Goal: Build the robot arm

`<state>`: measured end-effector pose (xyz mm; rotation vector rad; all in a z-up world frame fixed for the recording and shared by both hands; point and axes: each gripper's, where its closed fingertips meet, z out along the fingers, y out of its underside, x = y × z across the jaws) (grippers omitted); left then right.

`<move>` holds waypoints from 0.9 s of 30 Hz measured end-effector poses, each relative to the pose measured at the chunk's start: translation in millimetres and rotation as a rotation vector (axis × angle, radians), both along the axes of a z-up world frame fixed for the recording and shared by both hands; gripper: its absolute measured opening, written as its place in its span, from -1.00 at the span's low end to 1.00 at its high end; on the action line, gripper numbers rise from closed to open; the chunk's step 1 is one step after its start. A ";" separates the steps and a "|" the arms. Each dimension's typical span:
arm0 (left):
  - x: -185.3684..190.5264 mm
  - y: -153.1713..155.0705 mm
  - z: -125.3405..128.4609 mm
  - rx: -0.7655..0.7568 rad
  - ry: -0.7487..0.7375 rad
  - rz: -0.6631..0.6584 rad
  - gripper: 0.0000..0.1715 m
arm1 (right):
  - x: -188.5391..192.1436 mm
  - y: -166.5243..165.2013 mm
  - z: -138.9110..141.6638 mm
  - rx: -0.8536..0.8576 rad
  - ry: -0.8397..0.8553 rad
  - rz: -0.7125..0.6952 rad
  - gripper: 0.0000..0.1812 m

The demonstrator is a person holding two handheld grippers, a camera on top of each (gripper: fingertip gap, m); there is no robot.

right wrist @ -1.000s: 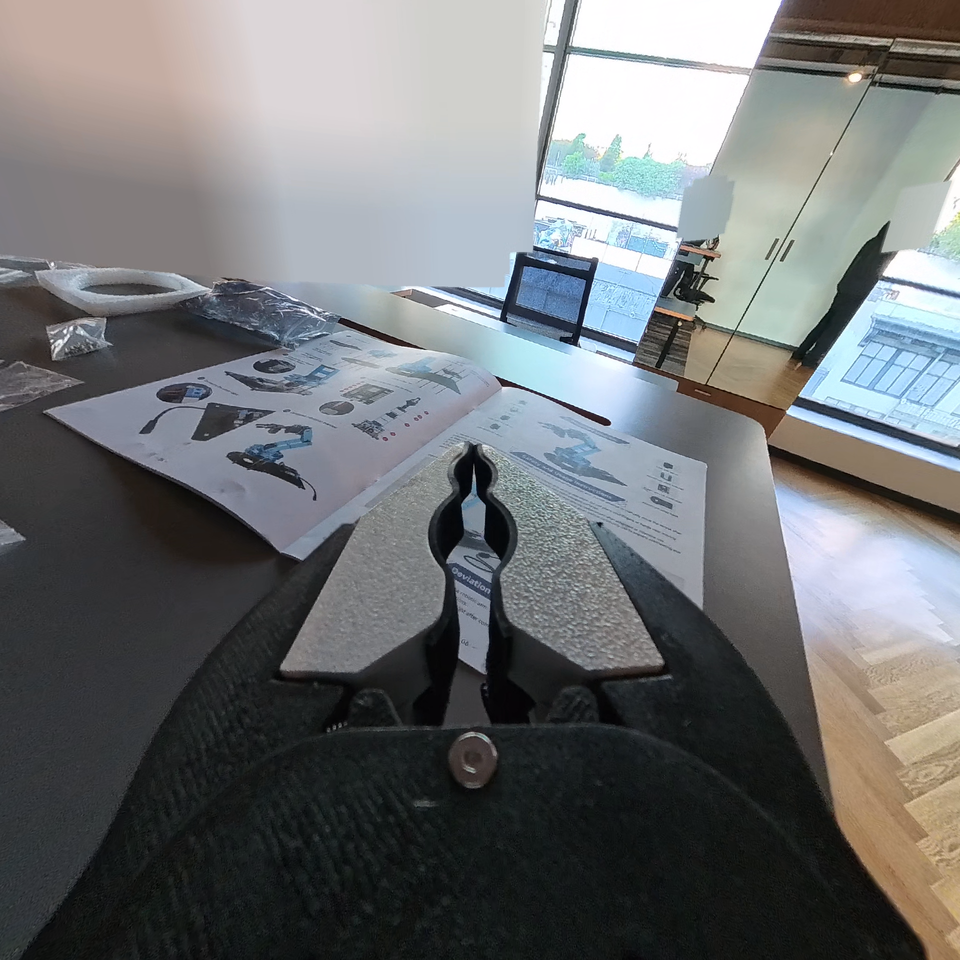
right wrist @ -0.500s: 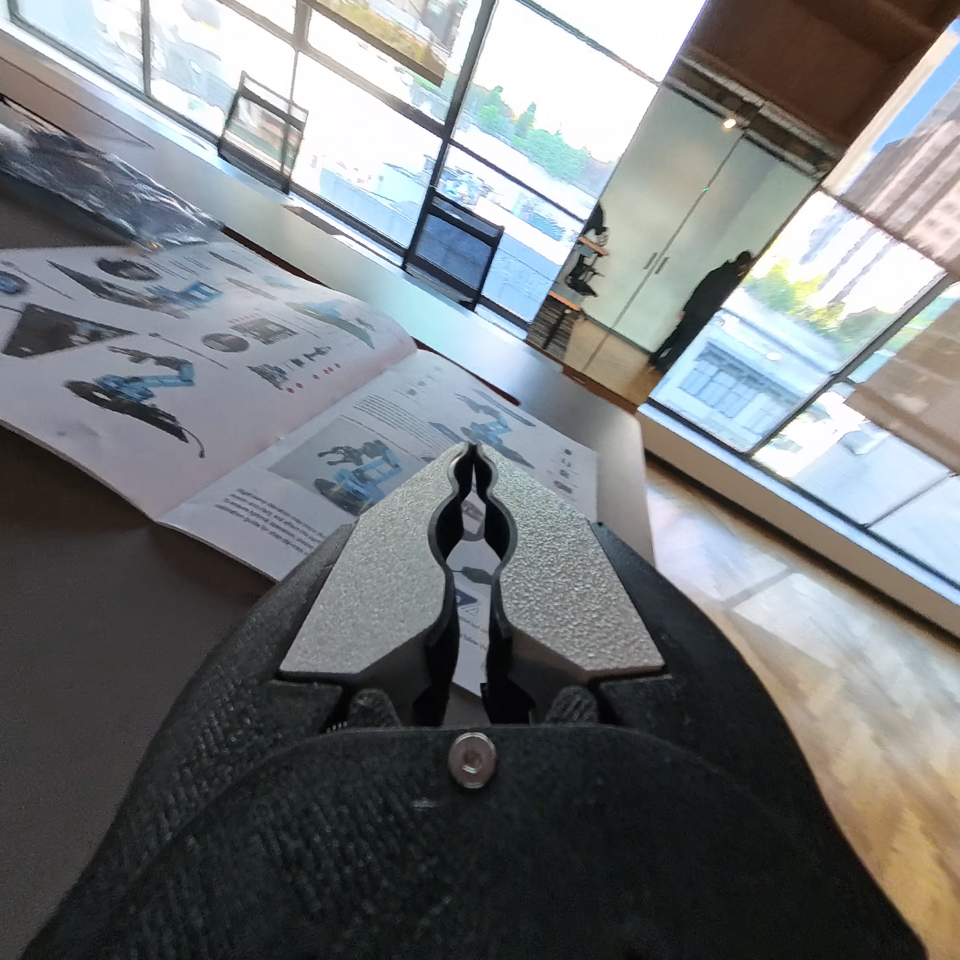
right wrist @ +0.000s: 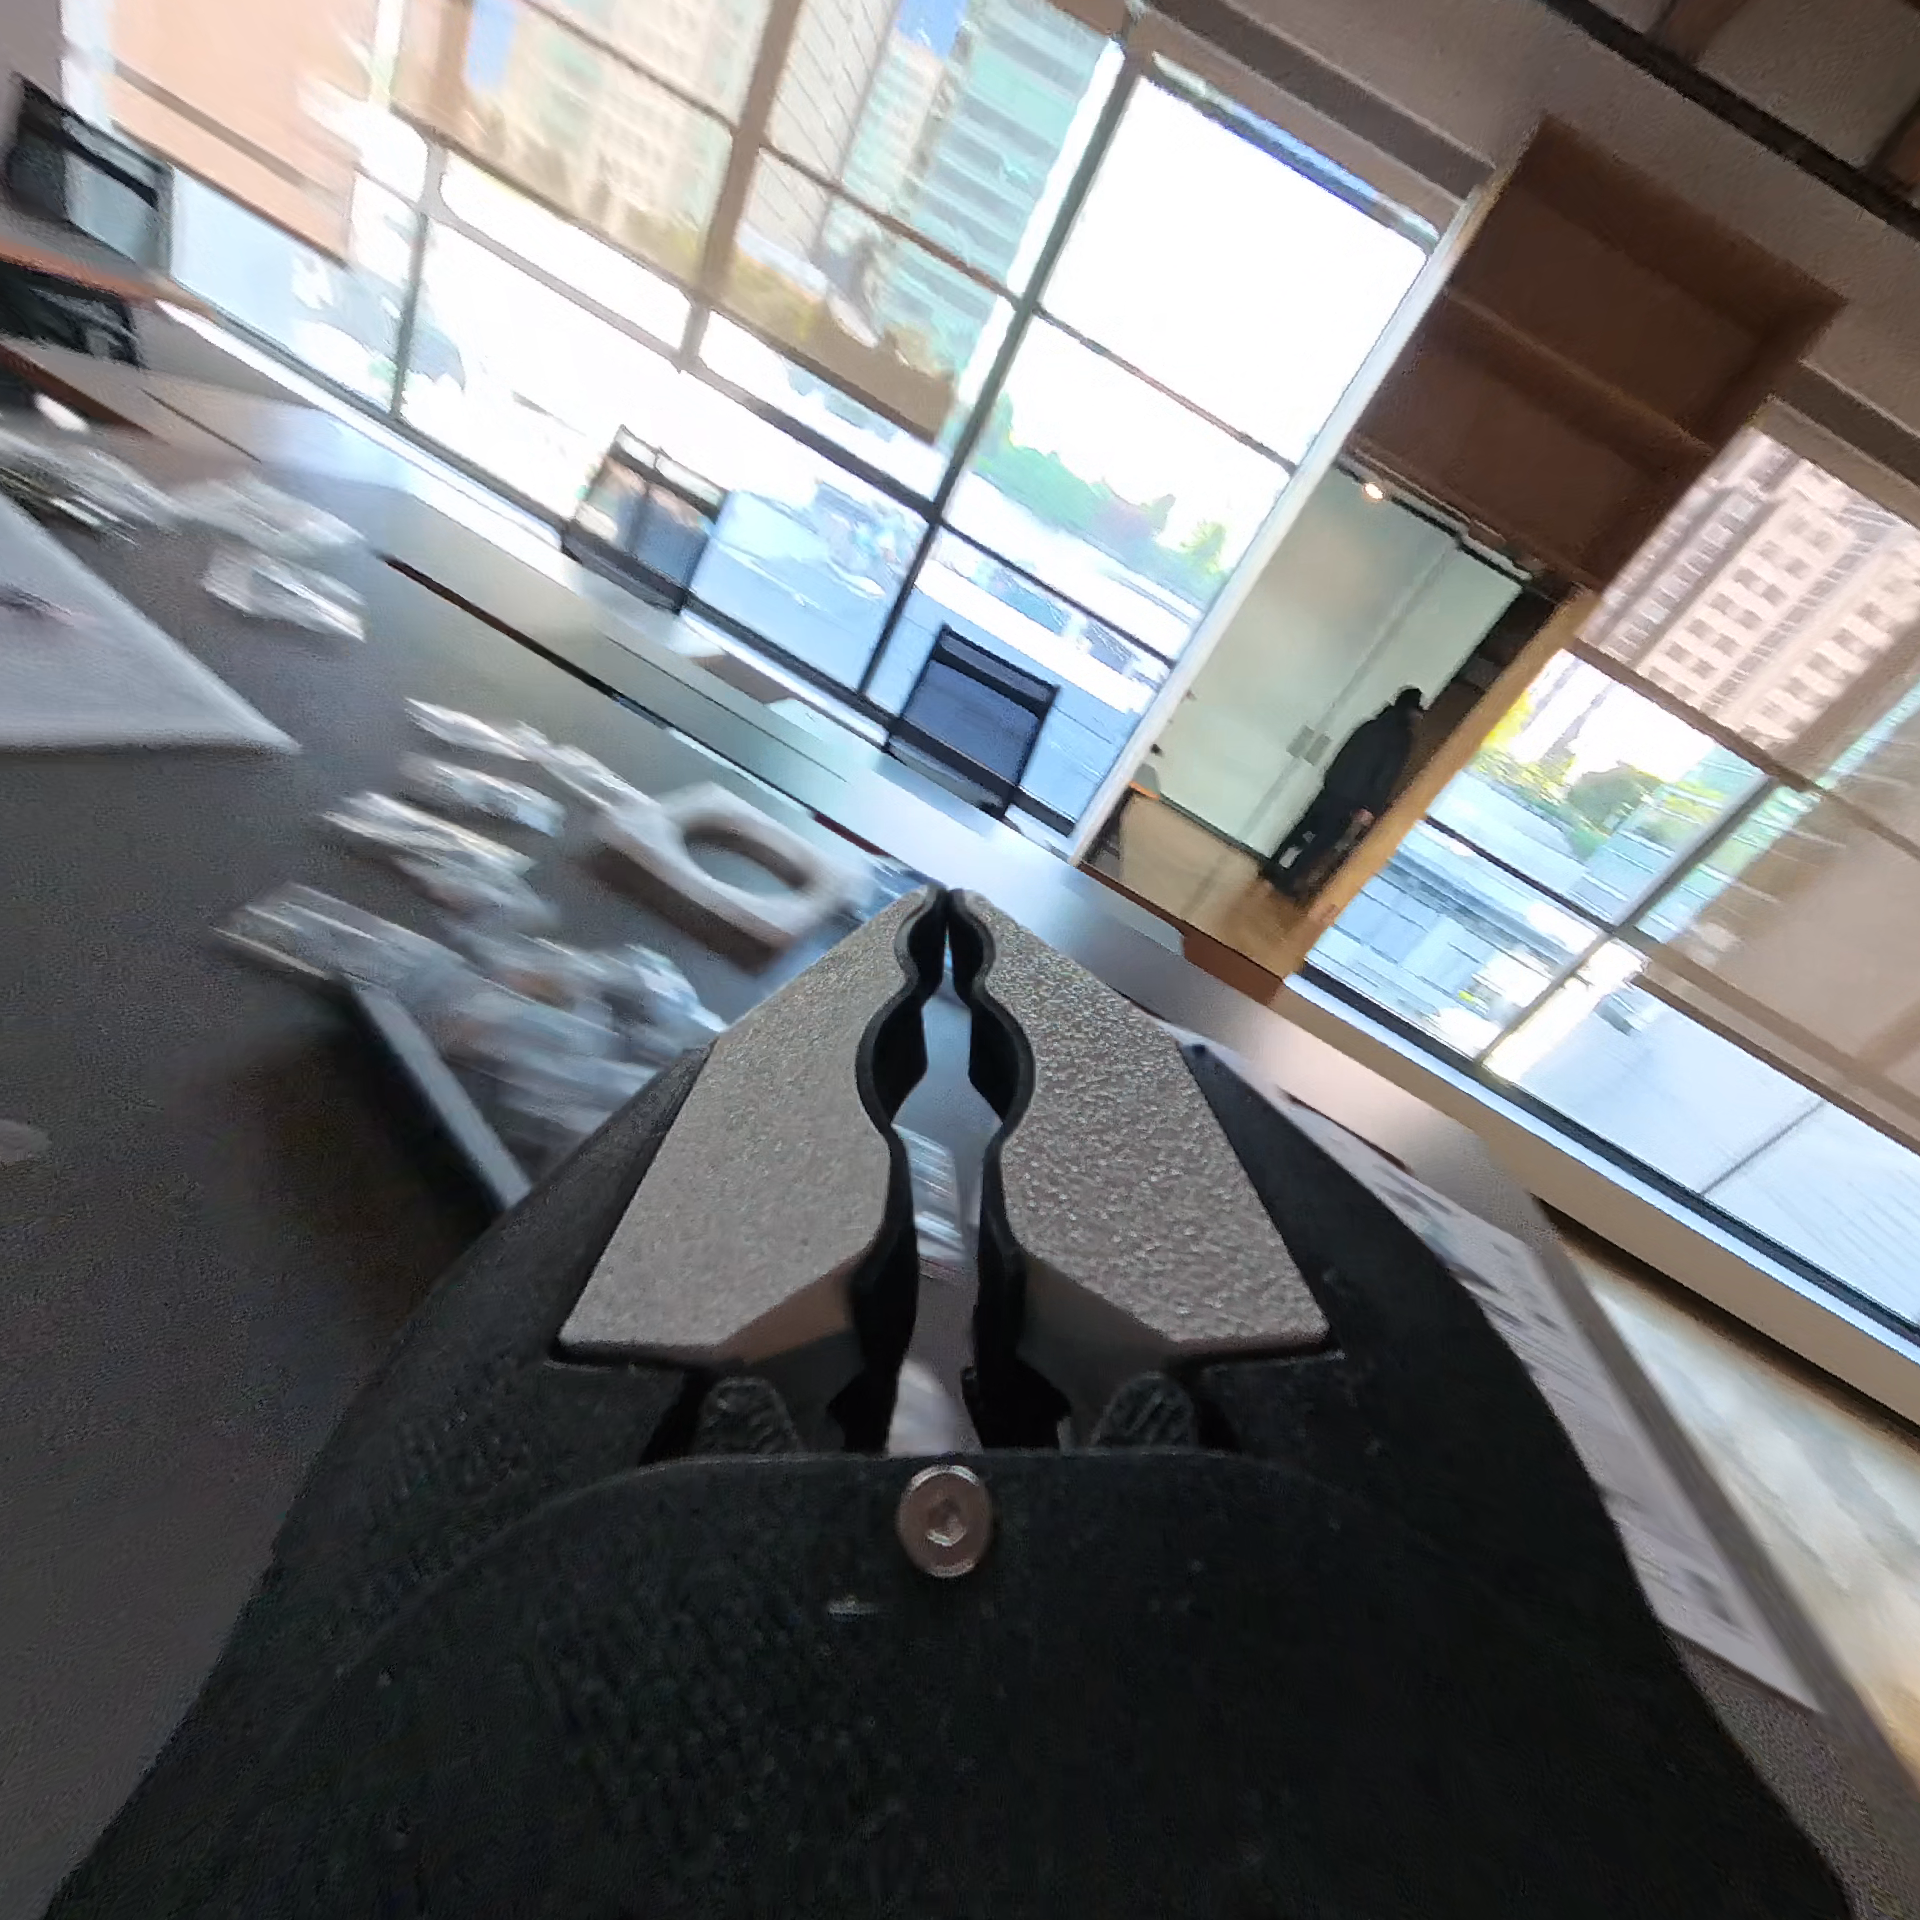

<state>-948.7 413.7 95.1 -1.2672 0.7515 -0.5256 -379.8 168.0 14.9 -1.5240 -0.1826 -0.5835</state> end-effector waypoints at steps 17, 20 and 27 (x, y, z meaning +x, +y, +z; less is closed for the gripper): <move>44.9 38.3 -79.3 0.163 0.207 -0.249 -1.00 | -369.4 144.3 -25.4 -0.266 0.172 0.506 -1.00; 48.9 42.6 -91.2 0.237 0.270 -0.317 -1.00 | -391.1 150.8 -21.9 -0.247 0.232 0.506 -1.00; 63.7 49.5 -98.8 0.405 0.187 -0.559 -1.00 | -439.2 170.6 -13.0 -0.189 0.337 0.342 -1.00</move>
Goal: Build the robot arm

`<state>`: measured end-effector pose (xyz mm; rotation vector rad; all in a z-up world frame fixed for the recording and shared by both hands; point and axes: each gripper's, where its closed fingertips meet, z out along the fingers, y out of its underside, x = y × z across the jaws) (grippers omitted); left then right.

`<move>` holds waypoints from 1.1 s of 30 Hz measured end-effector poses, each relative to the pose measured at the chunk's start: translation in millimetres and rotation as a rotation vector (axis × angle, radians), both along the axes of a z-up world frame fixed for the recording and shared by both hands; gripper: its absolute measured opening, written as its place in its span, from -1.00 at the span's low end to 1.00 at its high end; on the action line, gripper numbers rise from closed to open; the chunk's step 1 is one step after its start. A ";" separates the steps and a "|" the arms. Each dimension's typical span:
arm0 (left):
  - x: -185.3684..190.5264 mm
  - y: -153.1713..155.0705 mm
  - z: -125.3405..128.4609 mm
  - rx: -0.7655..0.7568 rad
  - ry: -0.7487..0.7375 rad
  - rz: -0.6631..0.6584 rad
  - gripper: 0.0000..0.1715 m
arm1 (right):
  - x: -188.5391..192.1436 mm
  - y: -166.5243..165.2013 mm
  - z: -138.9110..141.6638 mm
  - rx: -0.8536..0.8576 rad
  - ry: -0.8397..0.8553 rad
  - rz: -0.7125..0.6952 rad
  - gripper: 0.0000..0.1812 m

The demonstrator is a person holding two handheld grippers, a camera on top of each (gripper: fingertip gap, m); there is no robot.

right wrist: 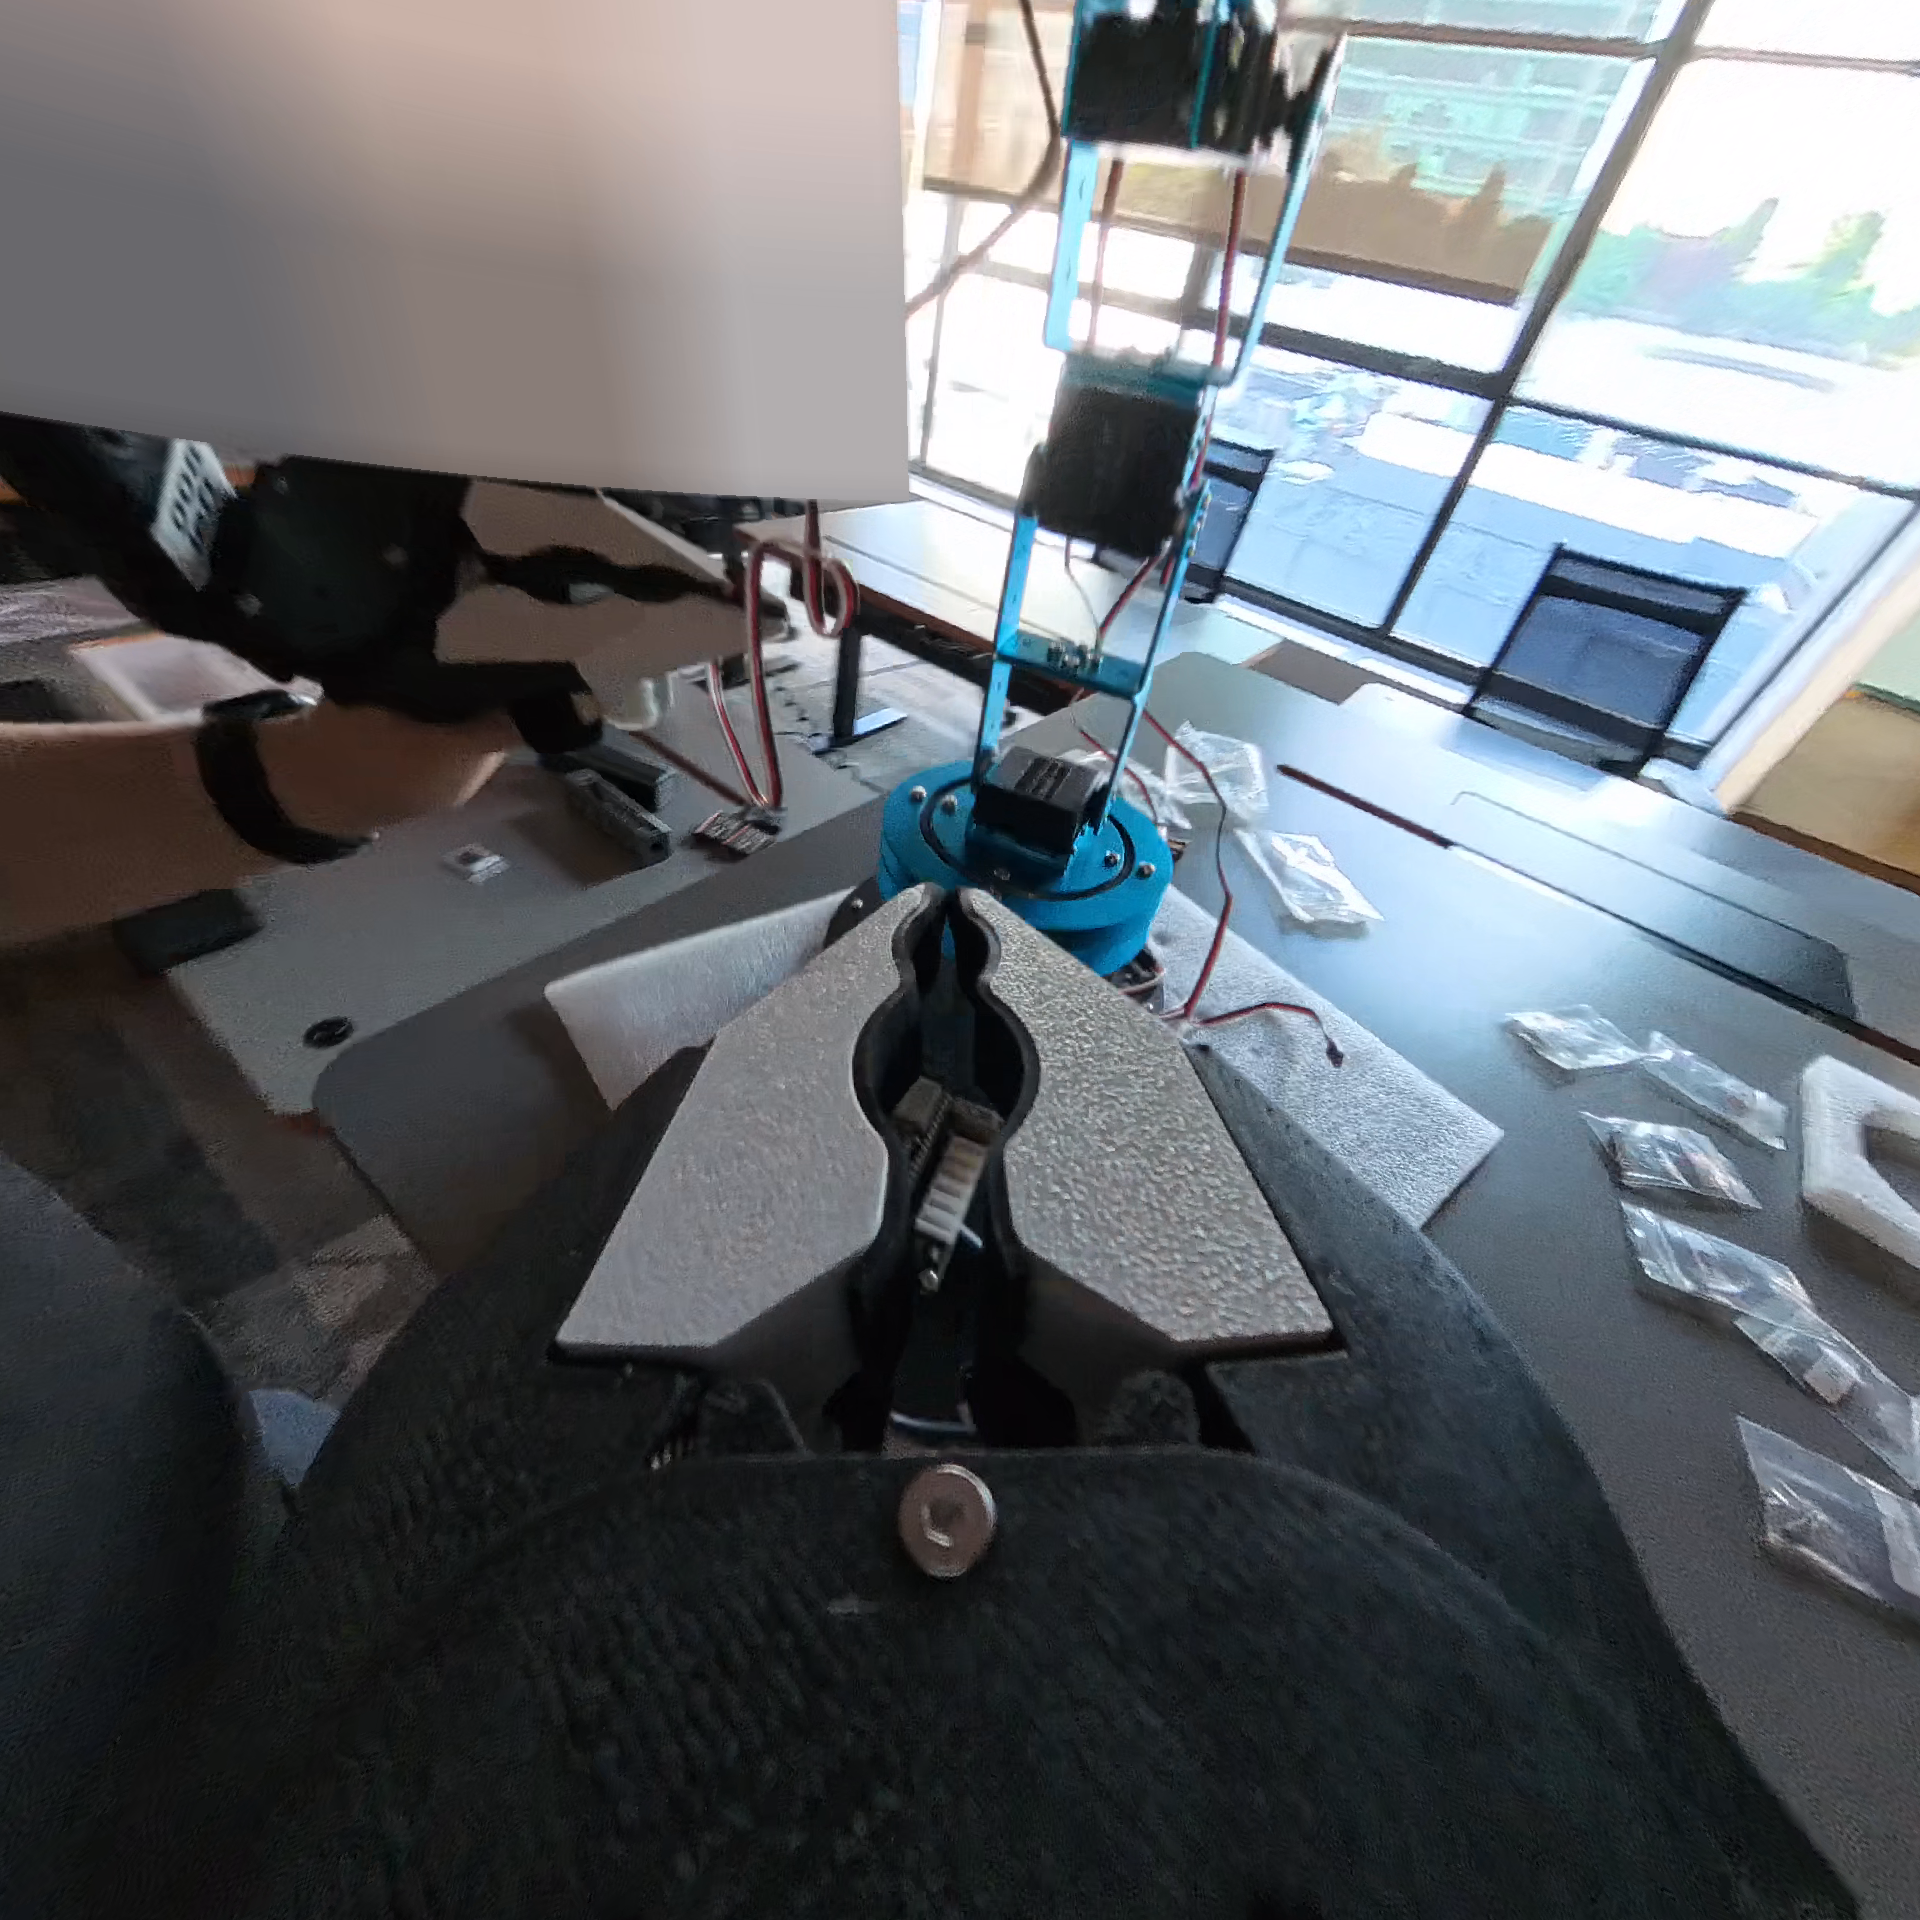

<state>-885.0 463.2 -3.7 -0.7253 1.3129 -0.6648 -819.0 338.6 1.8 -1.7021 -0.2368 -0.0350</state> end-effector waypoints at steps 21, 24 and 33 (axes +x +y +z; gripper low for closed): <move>-25.7 -0.9 23.5 0.329 -0.261 -0.154 -1.00 | -116.2 107.5 12.9 -0.187 0.725 -0.179 -0.78; -28.1 -11.7 18.9 0.397 -0.267 -0.161 -1.00 | -115.0 101.5 13.1 -0.158 0.908 -0.122 -0.78; -29.0 -33.8 7.0 0.545 -0.241 -0.147 -1.00 | -109.2 80.6 2.3 -0.145 1.127 0.005 -0.98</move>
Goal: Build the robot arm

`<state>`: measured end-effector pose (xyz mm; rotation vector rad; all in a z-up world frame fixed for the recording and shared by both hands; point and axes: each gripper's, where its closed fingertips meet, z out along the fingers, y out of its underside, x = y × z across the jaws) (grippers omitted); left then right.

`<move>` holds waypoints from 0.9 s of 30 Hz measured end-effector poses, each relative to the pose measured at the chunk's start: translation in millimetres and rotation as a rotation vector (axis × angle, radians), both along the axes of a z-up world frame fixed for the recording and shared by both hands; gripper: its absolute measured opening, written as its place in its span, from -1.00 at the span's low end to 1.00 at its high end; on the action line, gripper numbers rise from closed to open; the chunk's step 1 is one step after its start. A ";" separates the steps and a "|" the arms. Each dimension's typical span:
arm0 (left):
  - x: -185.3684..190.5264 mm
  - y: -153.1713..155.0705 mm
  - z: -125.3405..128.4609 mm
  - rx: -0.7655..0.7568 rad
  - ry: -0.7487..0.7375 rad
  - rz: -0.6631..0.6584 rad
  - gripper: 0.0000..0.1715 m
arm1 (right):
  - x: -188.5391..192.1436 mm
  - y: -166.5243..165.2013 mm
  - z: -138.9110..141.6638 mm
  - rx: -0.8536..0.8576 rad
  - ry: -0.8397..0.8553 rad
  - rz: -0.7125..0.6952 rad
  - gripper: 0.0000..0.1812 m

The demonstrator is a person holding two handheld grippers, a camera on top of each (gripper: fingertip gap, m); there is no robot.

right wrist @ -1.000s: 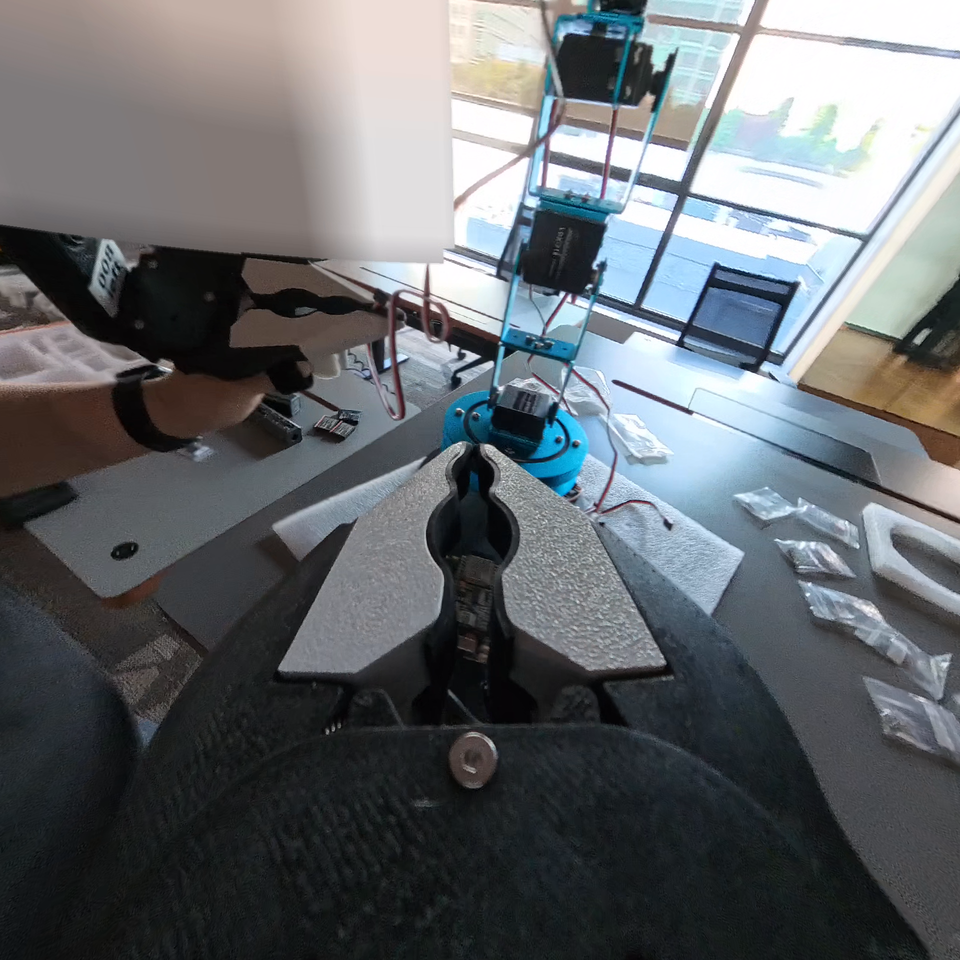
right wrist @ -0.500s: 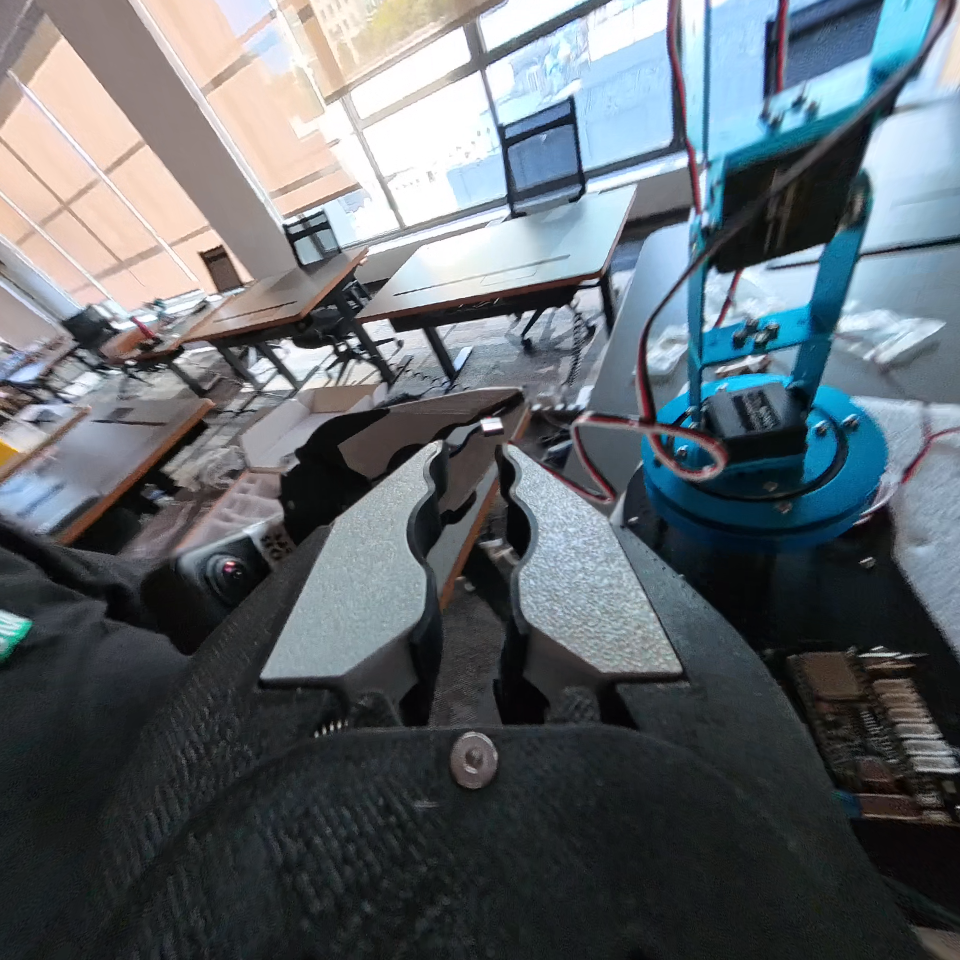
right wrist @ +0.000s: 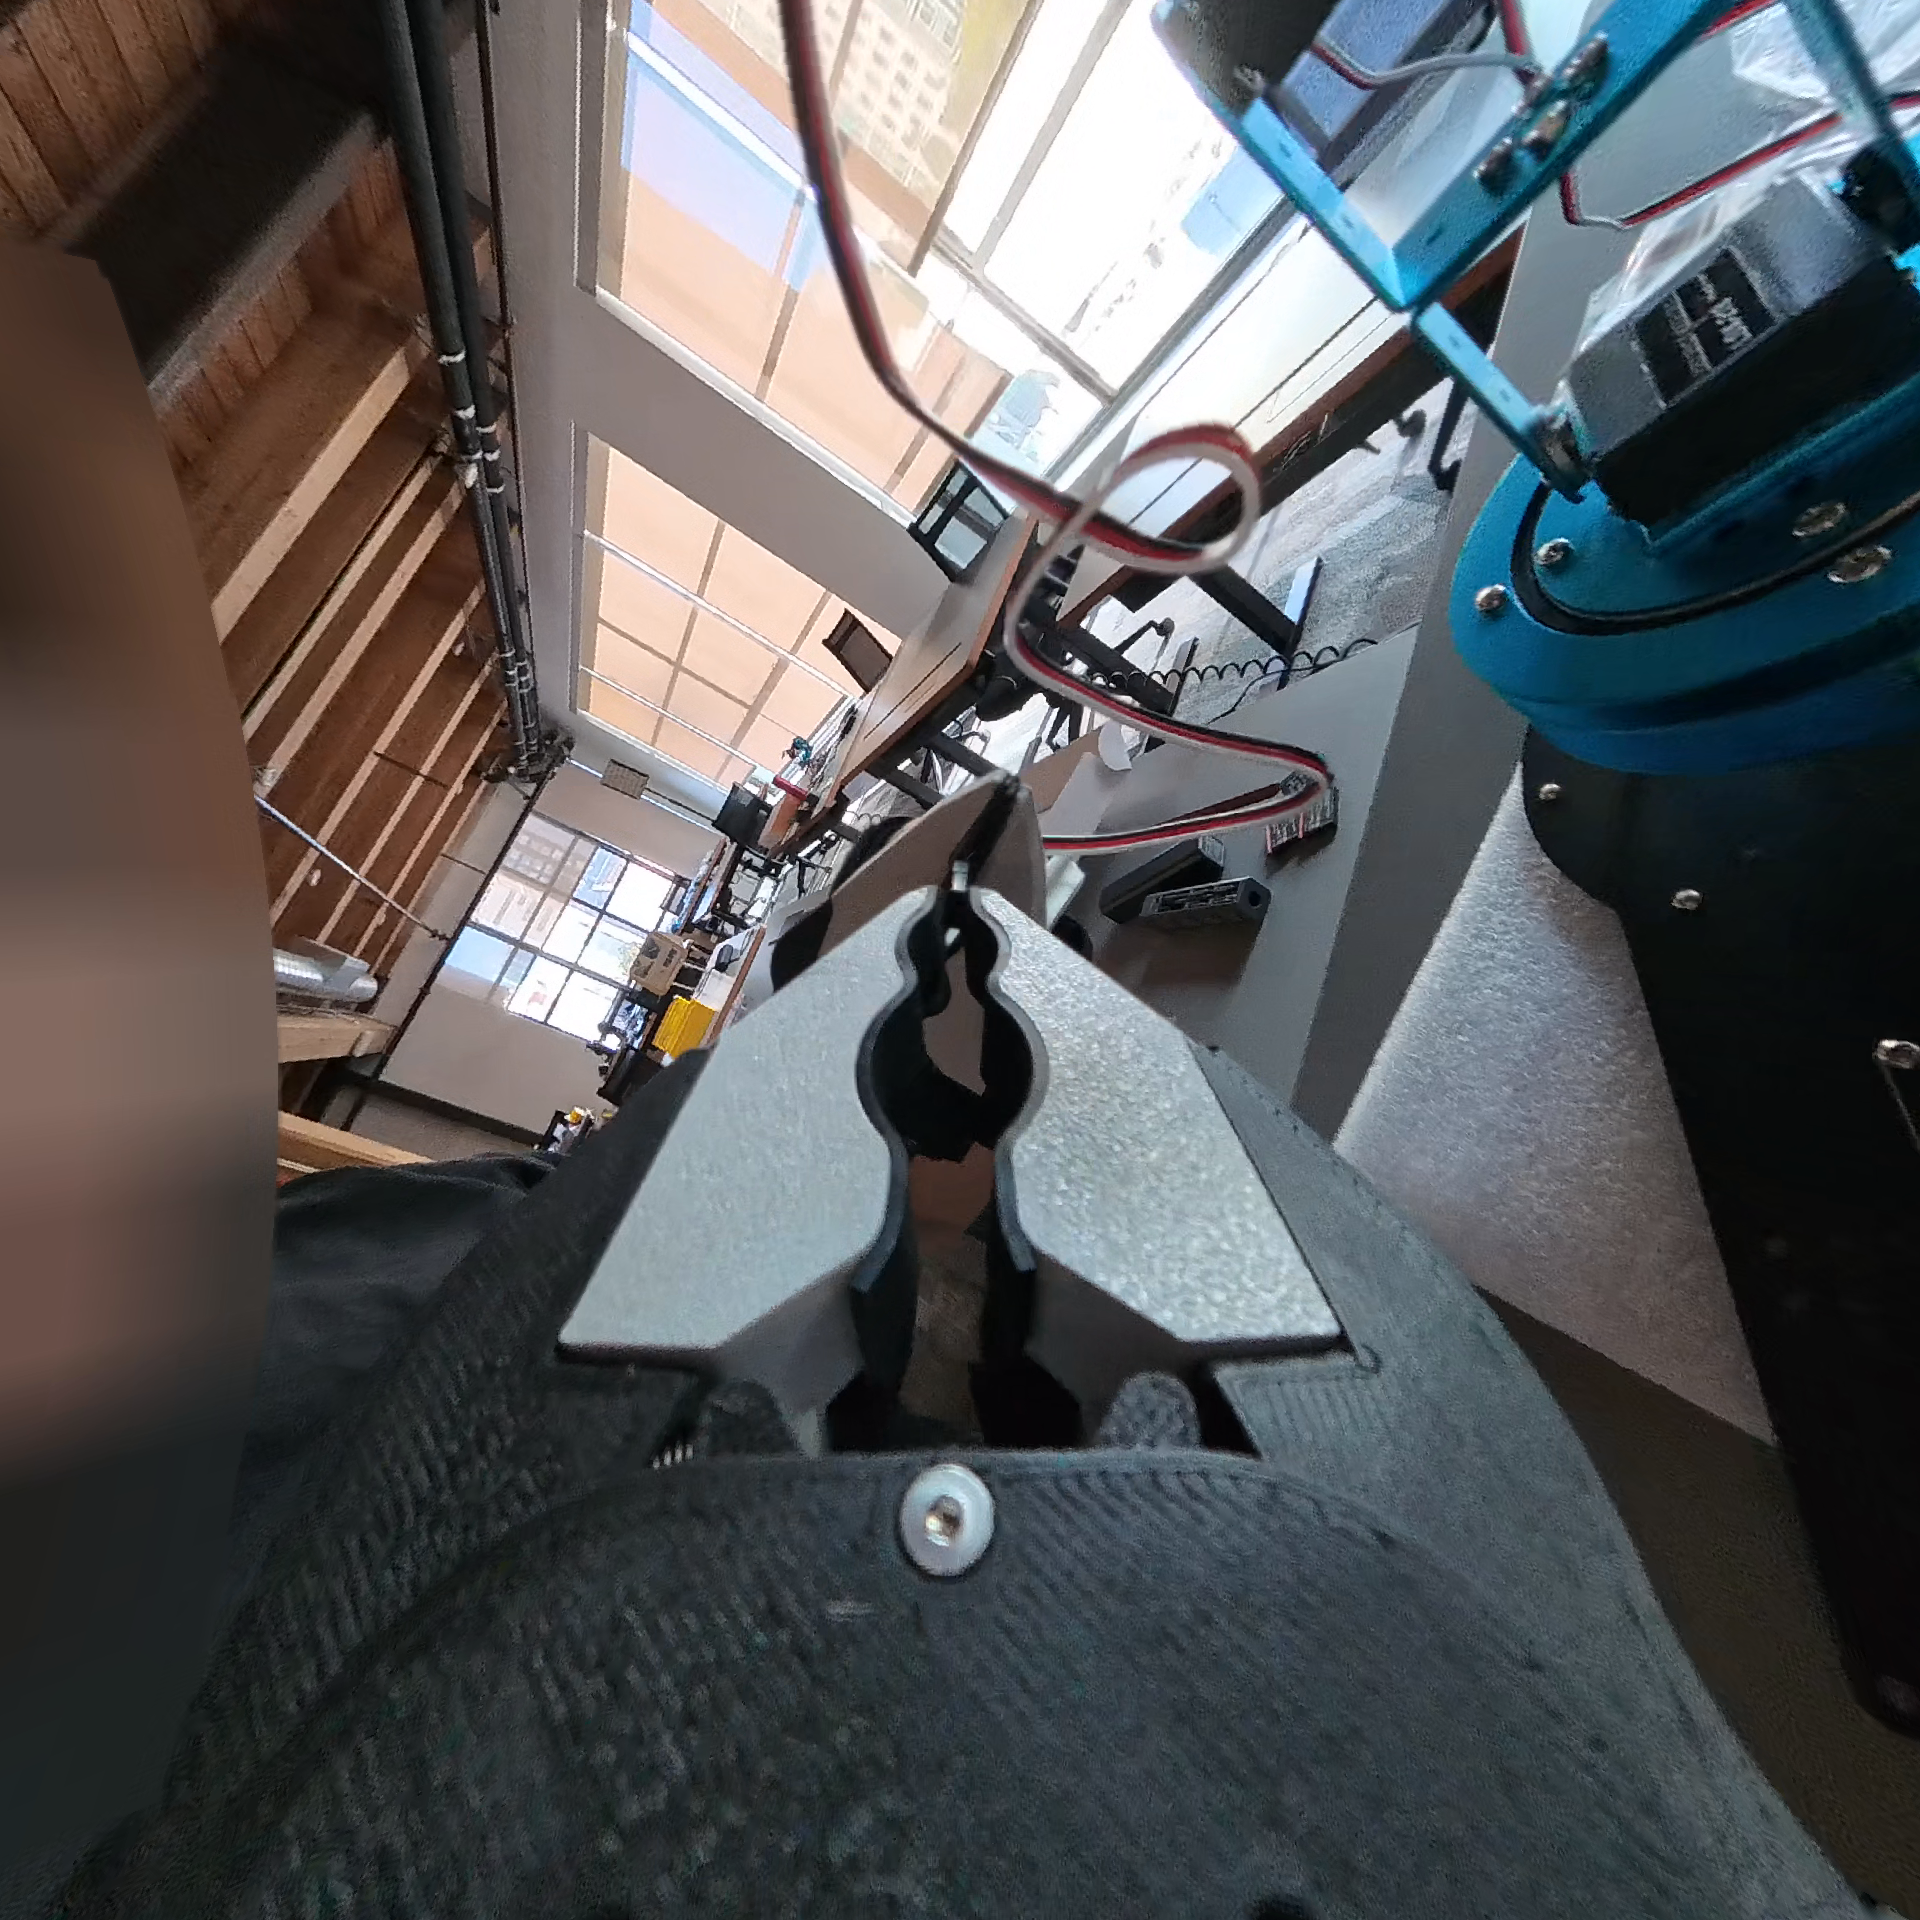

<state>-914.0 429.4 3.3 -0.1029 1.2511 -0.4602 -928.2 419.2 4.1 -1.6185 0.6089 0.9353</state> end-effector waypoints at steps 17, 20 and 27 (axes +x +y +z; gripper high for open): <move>-5.2 91.9 -85.9 -1.035 1.130 -0.869 -0.74 | 23.1 -6.1 -62.8 -0.268 -0.968 -0.250 -0.98; -1.5 100.7 -86.1 -1.189 1.266 -1.028 -0.79 | 18.0 11.6 -83.7 -0.392 -1.157 -0.241 -0.98; 5.7 102.4 -91.3 -1.266 1.461 -1.164 -0.91 | 5.8 37.1 -86.2 -0.494 -1.238 -0.377 -0.98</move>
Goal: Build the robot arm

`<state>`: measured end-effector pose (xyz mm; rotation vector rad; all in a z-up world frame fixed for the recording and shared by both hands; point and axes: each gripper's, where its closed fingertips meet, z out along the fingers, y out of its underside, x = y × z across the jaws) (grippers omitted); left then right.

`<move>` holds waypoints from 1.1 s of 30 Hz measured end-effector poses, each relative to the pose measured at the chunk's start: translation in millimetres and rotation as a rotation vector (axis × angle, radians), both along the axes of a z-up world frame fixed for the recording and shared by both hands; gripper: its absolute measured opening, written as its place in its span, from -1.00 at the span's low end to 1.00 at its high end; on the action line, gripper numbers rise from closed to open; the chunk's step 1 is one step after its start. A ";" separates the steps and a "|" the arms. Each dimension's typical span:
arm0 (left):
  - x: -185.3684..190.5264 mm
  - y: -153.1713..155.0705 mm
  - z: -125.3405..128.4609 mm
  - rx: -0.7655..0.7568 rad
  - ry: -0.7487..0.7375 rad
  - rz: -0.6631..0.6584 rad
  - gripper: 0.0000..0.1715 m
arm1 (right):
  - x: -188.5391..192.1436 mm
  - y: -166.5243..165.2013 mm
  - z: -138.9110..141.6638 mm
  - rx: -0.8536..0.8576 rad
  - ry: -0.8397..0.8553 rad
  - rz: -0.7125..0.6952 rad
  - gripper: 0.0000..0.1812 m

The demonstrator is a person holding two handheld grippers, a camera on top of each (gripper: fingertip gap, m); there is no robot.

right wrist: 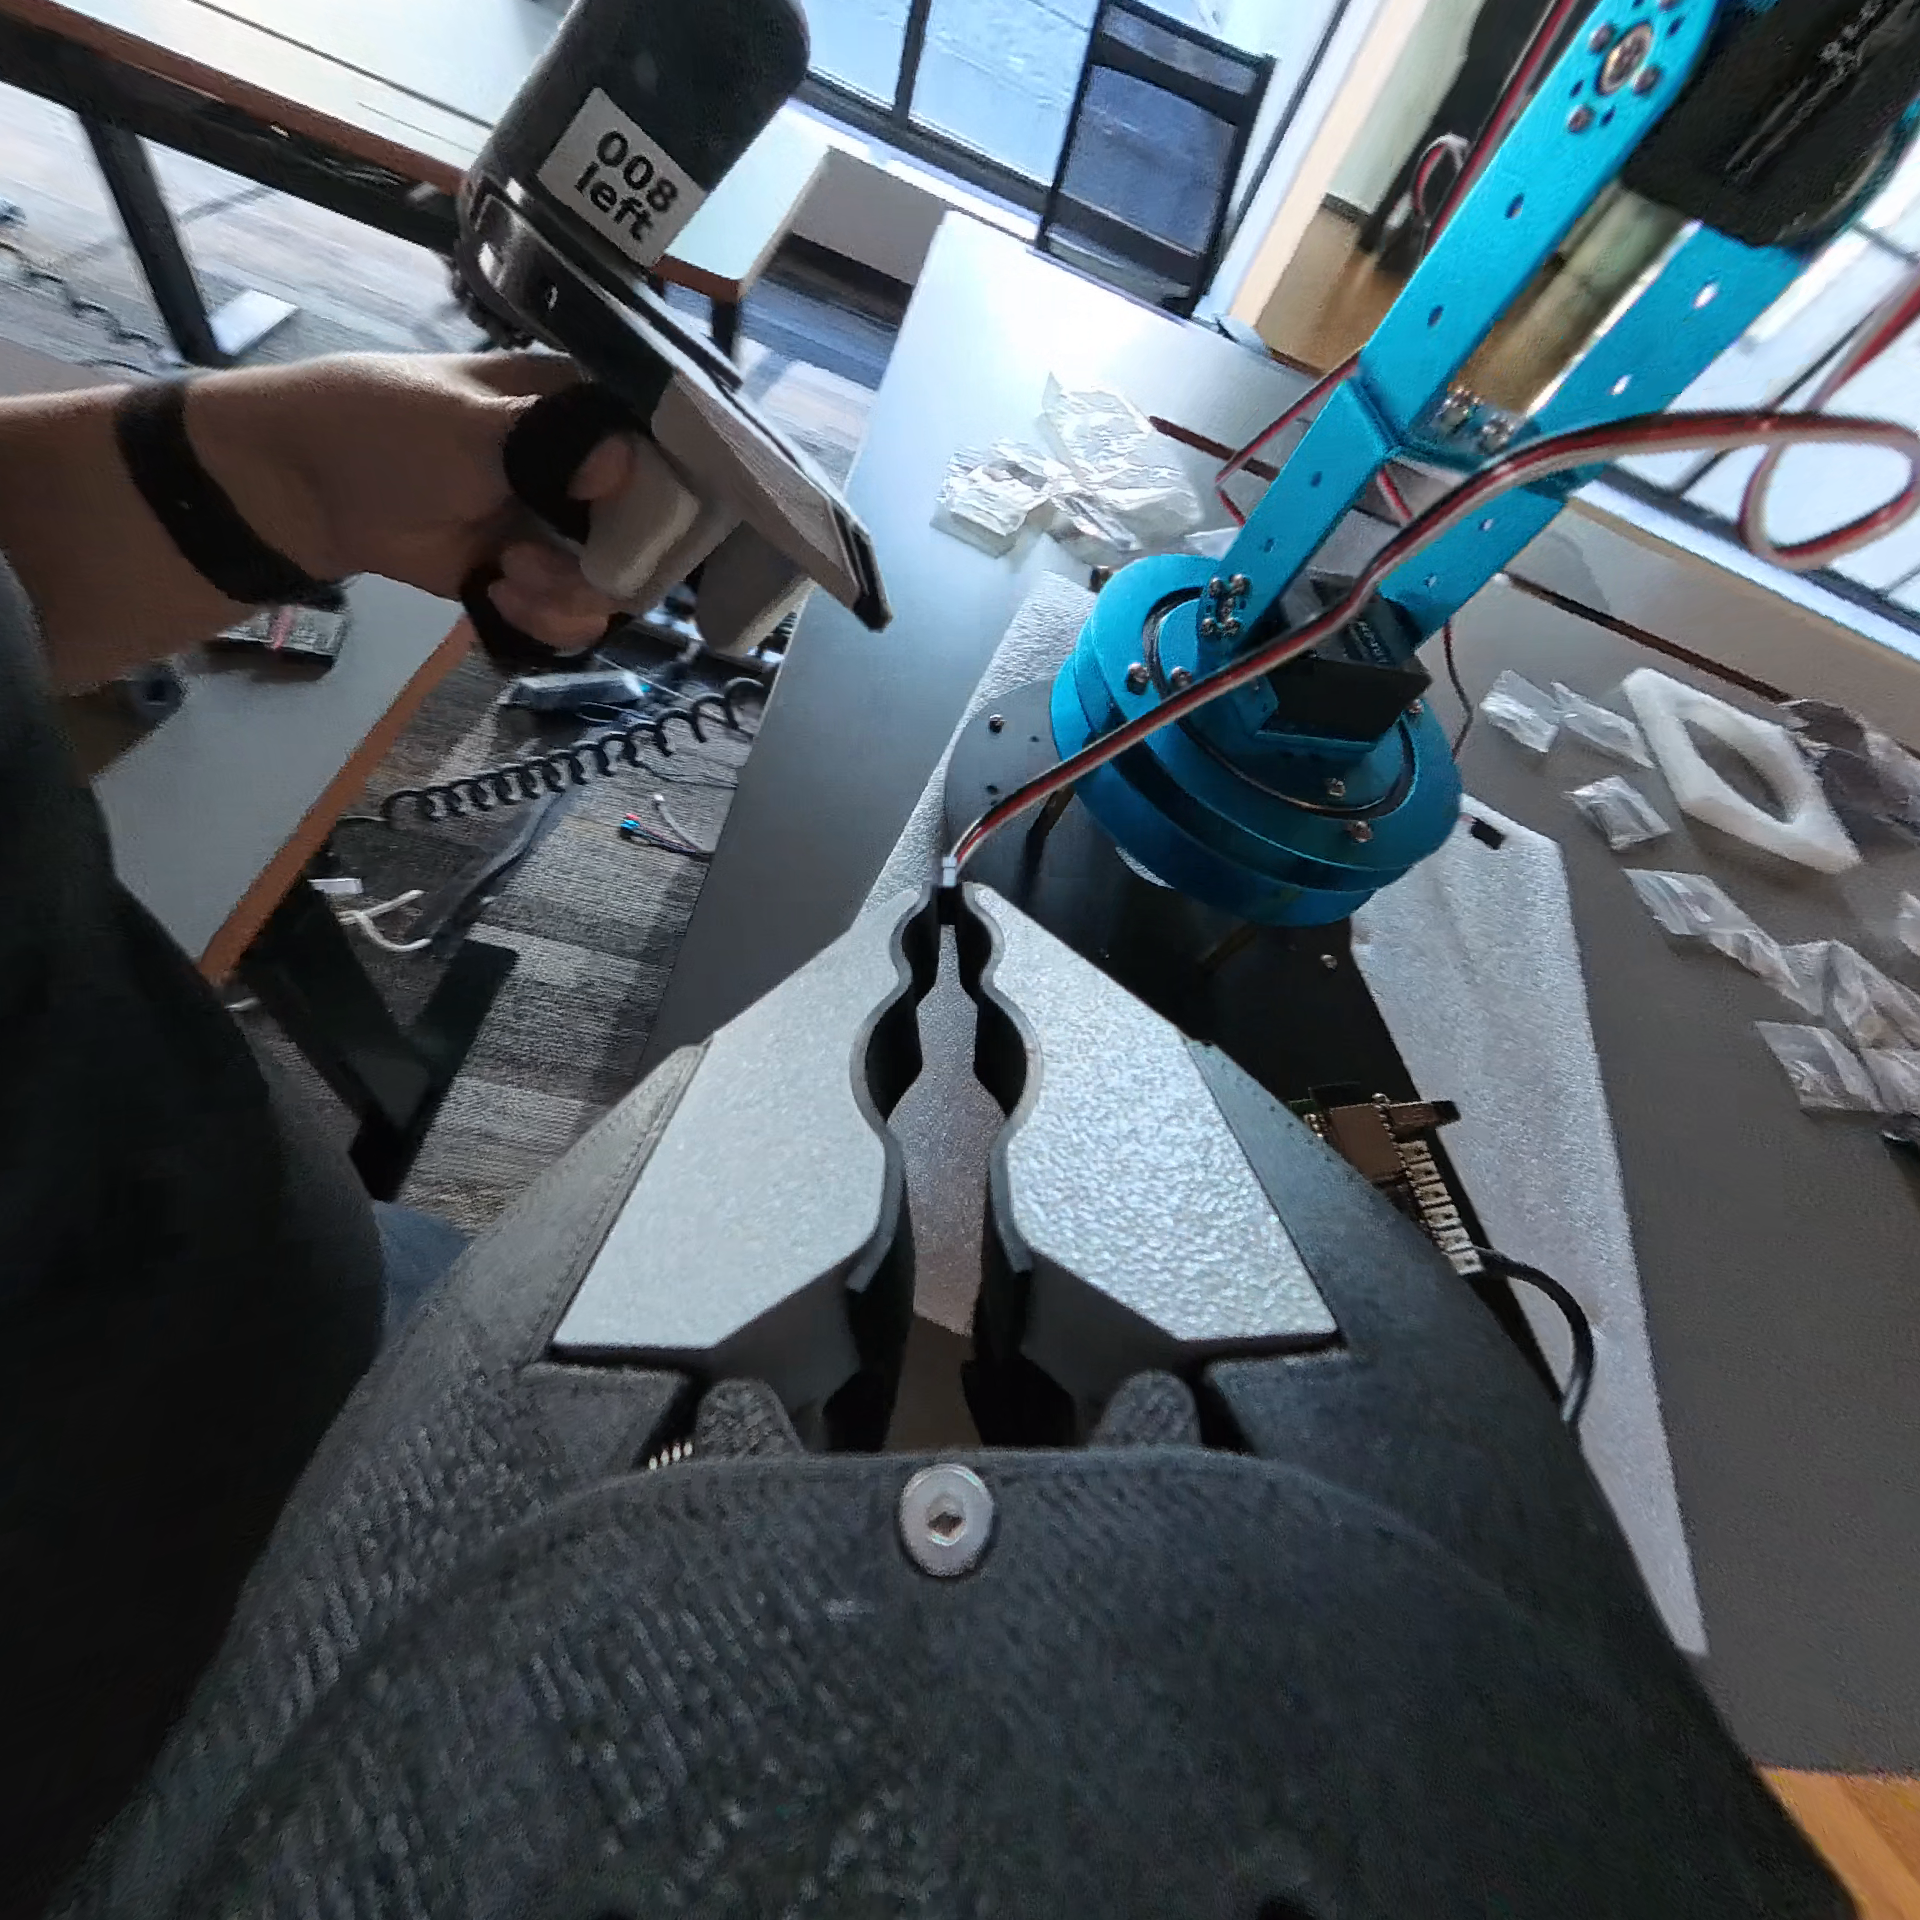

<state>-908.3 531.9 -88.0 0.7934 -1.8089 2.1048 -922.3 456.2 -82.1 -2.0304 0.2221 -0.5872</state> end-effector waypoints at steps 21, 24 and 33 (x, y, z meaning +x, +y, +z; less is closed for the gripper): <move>-19.9 -62.5 10.5 -0.222 0.586 -0.378 -0.96 | -14.1 18.4 5.7 -0.299 -0.458 0.033 -0.97; -19.6 -69.0 10.3 -0.207 0.592 -0.380 -0.98 | -13.4 12.4 5.6 -0.309 -0.503 0.059 -0.97; -13.9 -75.3 4.2 -0.233 0.592 -0.329 -1.00 | -10.5 4.2 -4.6 -0.341 -0.536 0.072 -0.93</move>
